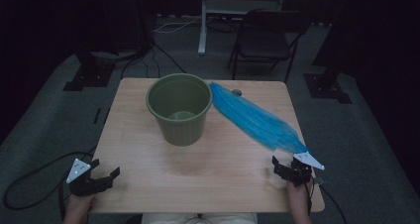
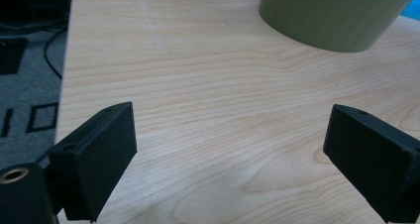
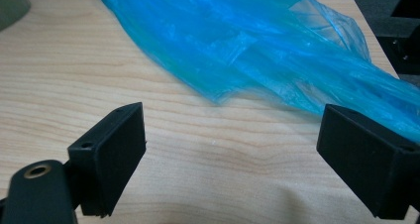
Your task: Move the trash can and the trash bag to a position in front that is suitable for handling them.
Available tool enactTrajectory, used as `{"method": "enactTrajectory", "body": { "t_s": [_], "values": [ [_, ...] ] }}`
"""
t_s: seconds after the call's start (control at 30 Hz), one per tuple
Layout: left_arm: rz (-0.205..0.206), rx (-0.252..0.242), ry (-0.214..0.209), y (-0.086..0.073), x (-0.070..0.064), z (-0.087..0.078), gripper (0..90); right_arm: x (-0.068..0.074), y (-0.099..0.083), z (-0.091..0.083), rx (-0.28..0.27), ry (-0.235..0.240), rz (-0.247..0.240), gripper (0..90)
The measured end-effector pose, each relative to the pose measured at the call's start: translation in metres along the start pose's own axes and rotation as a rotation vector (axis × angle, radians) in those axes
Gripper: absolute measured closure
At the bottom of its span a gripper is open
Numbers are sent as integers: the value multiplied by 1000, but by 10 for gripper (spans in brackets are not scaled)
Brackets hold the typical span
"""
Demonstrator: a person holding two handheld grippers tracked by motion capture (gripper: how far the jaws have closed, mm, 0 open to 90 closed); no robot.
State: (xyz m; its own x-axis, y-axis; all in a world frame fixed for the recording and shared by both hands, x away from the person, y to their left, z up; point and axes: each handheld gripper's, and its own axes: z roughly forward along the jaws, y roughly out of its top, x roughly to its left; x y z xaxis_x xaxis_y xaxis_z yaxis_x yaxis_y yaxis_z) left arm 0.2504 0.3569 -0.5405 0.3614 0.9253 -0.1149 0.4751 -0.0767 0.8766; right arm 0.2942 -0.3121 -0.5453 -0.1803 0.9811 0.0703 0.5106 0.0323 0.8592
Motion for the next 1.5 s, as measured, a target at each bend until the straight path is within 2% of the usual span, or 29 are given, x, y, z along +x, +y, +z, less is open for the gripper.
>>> {"method": "enactTrajectory", "body": {
  "t_s": [0.13,0.27,0.47,0.7,0.77,0.87,0.9,0.93,0.97,1.03,1.13,1.17,1.2,1.37,1.4,1.47,1.5],
  "values": [
    [-1,8,-6,0,0,0,68,2,0,1,16,4,-2,111],
    [-20,24,-19,1,2,3,69,8,1,4,41,12,-29,111],
    [3,56,-21,7,1,13,68,16,11,21,43,49,-33,111],
    [21,55,-31,14,1,23,69,25,23,32,31,53,-51,111],
    [24,53,-30,18,1,30,69,33,34,40,20,73,-40,111],
    [38,57,-11,24,-1,40,69,38,39,45,9,88,-37,111],
    [38,56,-21,26,-2,46,69,47,46,53,1,108,-37,111],
    [34,61,-30,29,-2,51,69,47,46,53,1,108,-37,111],
    [35,64,-36,31,-3,55,69,56,50,61,-6,118,-51,112],
    [41,67,-47,36,-5,63,69,59,52,64,-3,126,-56,111],
    [54,69,-65,49,-7,79,69,76,62,79,-3,153,-81,111],
    [54,69,-65,49,-7,79,69,76,62,79,-3,153,-81,111],
    [58,68,-67,52,-7,82,69,83,66,86,-4,170,-83,111],
    [37,58,-73,63,-3,100,69,96,73,100,1,186,-103,111],
    [31,56,-74,65,-3,104,69,100,77,107,0,191,-103,111],
    [44,58,-60,70,-2,112,69,102,79,111,-1,194,-97,111],
    [45,67,-57,72,-2,117,69,107,85,118,-4,191,-93,112]
  ]
}}
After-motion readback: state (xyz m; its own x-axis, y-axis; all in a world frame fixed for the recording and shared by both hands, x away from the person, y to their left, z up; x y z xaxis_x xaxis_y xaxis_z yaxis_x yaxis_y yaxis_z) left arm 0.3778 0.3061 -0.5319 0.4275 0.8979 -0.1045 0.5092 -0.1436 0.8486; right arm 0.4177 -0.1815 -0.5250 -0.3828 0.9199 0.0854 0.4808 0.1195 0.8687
